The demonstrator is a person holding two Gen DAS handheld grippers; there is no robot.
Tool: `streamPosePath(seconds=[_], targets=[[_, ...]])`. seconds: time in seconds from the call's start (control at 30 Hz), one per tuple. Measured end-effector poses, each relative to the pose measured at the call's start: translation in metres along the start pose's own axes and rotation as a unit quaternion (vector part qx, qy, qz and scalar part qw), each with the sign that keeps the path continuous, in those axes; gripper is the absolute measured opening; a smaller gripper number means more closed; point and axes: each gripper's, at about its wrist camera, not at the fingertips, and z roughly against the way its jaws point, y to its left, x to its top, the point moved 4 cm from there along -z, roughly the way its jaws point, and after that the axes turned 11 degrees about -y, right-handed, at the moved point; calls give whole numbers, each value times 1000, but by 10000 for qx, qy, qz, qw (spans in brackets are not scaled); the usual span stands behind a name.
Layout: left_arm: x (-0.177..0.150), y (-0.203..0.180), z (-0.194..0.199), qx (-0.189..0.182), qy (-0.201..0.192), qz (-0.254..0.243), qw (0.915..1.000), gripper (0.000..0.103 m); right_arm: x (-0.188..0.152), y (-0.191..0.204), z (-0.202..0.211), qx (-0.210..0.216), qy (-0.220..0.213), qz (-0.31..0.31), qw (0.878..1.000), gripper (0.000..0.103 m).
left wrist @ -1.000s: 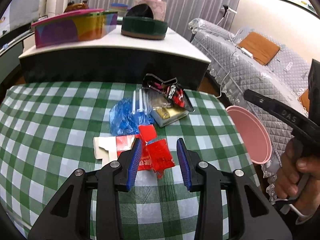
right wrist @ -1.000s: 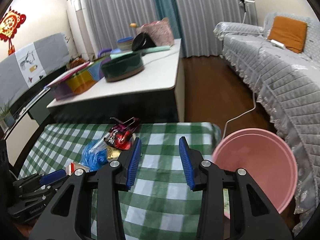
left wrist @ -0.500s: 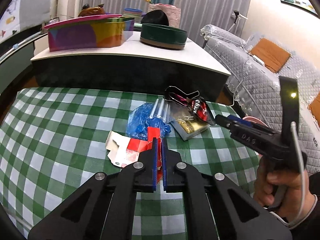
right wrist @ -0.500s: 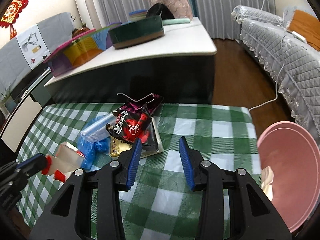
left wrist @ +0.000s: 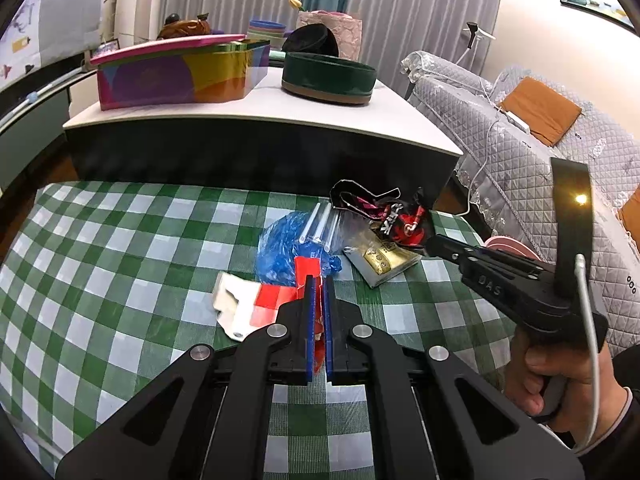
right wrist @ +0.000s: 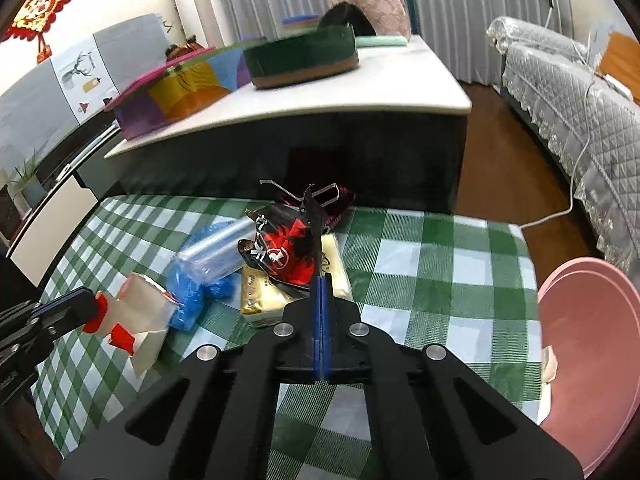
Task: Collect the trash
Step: 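Carry the red packet with the left tool over the bin while the right tool carries the snack bag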
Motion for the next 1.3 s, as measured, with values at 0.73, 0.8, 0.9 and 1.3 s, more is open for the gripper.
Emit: streamPosePath(seconds=[0.73, 0.8, 0.9, 1.3], targets=[[14, -22, 56, -55, -637, -339, 9974, 2, 27, -18, 129, -571, -736, 288, 9952, 0], [14, -26, 61, -71, -673, -392, 9969, 2, 27, -22, 137, -657, -748, 315, 9945, 0], [15, -32, 64, -88, -690, -438, 9966, 2, 27, -29, 148, -760, -763, 325, 9937, 0], [20, -59, 69, -143, -670, -568, 9960, 2, 34, -58, 189, -1044, -992, 184, 9894, 0]])
